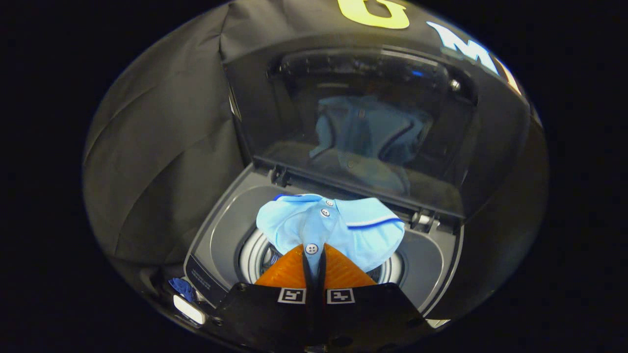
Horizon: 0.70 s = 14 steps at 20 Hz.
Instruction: Put the clothes into the washing machine and then close the washing machine lid.
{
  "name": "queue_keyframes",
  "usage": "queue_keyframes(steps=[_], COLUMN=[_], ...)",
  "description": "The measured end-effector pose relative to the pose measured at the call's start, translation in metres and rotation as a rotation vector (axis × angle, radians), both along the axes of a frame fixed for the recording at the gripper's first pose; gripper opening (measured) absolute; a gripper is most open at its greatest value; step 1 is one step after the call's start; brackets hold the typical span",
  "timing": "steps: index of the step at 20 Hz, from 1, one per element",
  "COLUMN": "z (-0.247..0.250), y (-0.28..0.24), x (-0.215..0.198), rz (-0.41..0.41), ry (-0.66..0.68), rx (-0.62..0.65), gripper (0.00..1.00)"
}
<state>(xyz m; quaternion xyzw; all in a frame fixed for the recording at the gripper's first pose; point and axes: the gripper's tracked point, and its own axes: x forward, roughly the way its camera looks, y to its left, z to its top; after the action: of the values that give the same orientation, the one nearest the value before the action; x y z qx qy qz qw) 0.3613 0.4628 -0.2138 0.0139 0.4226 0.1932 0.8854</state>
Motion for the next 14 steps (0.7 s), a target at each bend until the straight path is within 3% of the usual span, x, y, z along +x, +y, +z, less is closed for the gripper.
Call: queue_keyframes(steps=[6, 12, 13, 14], z=[-0.037, -0.046, -0.048, -0.059], y=[-0.005, -0.012, -0.007, -0.003], x=[-0.016, -0.016, -0.020, -0.023], rz=[-0.013, -0.003, 0.019, 0.034], ry=[0.104, 0.114, 0.128, 0.157], rx=[-0.034, -0.028, -0.009, -0.005], gripper=[0.02, 0.02, 0.03, 0.12])
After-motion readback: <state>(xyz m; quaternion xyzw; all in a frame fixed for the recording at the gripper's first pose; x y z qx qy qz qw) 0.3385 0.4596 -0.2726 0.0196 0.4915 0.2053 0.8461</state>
